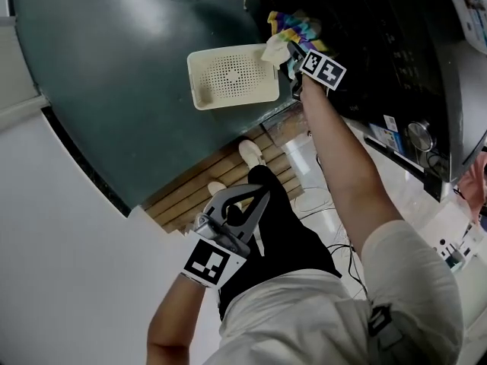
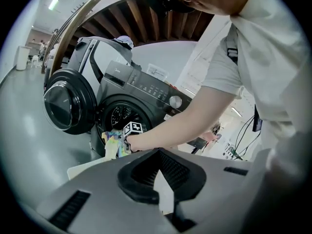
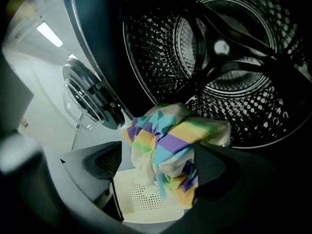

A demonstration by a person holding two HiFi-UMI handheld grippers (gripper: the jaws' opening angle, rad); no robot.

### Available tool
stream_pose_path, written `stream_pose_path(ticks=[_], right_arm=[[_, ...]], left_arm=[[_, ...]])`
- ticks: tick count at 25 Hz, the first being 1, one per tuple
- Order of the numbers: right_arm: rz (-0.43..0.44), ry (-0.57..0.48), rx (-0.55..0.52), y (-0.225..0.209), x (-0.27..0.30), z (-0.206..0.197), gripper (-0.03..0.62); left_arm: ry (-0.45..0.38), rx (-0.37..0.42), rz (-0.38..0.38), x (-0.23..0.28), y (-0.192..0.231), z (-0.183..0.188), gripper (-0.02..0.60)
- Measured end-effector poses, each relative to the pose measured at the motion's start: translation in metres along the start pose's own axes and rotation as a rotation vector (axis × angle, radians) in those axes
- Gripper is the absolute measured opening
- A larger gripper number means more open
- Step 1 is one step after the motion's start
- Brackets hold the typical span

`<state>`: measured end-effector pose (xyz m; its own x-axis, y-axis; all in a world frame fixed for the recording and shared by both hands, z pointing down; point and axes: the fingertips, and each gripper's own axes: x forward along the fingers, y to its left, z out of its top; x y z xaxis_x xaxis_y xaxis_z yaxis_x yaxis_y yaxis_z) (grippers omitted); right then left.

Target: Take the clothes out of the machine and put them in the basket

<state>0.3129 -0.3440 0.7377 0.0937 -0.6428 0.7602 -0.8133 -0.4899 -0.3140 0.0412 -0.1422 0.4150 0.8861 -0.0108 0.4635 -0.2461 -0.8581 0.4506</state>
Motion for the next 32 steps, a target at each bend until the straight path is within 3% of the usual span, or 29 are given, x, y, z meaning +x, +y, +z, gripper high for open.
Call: stream_pose_path(ticks=[6, 11, 17, 19, 25, 32], right_arm=[[-0.061, 0.022, 0.061, -0.018, 0.036, -0.002, 0.442], [-0.106, 0.054, 0.048, -0.032, 0.063, -0.005, 0.442], [-0.160, 0.177, 0.011, -0.041, 0.083, -0.016, 0.435], [-0.146, 0.196, -0.007, -0.039, 0.084, -0.017, 0.405], [-0.074, 0.172, -0.071, -0.031, 0.078, -0.014, 0.231], [-0.056, 0.113, -0.132, -0.025, 0.056, -0.004, 0.186]], left_arm=[[-0.001, -0.030, 0.010, 0.012, 0.016, -0.007, -0.003], [0.005, -0.053, 0.020, 0.021, 0.025, -0.016, -0.003], [0.013, -0.101, 0.026, 0.025, 0.029, -0.029, -0.003], [0.014, -0.107, 0.026, 0.026, 0.027, -0.031, -0.003], [-0.002, -0.104, 0.035, 0.026, 0.029, -0.030, -0.003], [-0.008, -0.093, 0.031, 0.020, 0.023, -0.029, -0.003]])
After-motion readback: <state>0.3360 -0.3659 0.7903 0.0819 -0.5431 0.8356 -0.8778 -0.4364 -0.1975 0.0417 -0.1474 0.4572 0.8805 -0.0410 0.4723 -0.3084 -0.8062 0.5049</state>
